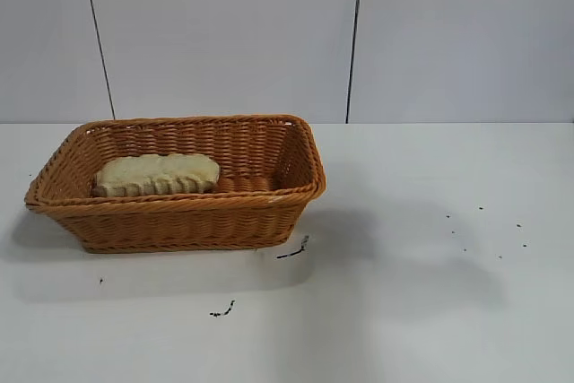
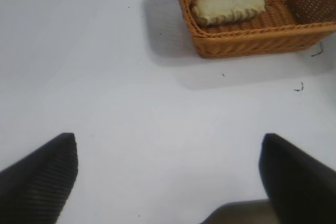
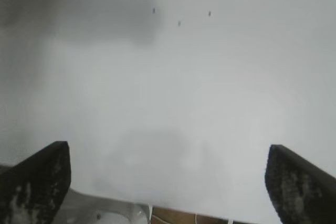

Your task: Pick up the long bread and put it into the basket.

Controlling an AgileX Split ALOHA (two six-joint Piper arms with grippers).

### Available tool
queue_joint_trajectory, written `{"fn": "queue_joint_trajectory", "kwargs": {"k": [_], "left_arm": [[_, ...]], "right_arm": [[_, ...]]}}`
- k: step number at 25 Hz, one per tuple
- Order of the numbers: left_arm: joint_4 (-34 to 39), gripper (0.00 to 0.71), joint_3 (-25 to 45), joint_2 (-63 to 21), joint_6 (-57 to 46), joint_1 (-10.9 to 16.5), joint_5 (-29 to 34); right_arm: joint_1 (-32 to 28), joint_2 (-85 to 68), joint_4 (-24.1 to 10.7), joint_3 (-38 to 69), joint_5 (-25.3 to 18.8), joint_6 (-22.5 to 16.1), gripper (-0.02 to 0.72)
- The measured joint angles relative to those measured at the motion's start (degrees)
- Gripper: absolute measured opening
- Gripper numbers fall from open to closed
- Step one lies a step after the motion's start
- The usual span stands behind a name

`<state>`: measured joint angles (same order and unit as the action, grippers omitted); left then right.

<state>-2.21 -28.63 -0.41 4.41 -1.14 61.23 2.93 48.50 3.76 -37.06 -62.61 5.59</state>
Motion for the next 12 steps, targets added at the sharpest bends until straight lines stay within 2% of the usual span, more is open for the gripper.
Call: {"fn": "queue_joint_trajectory", "kwargs": {"k": [4,12], "left_arm": [[0.00,0.692,0.00,0.00,0.00,0.00,0.00],[0.00,0.692,0.00,0.00,0.00,0.00,0.00]], "right_arm": [[0.00,-14.91,0.00,7.65,2.80,-0.86,0.690],[0.00,-38.97,0.00,8.06,4.53,-1.14,0.690]]}}
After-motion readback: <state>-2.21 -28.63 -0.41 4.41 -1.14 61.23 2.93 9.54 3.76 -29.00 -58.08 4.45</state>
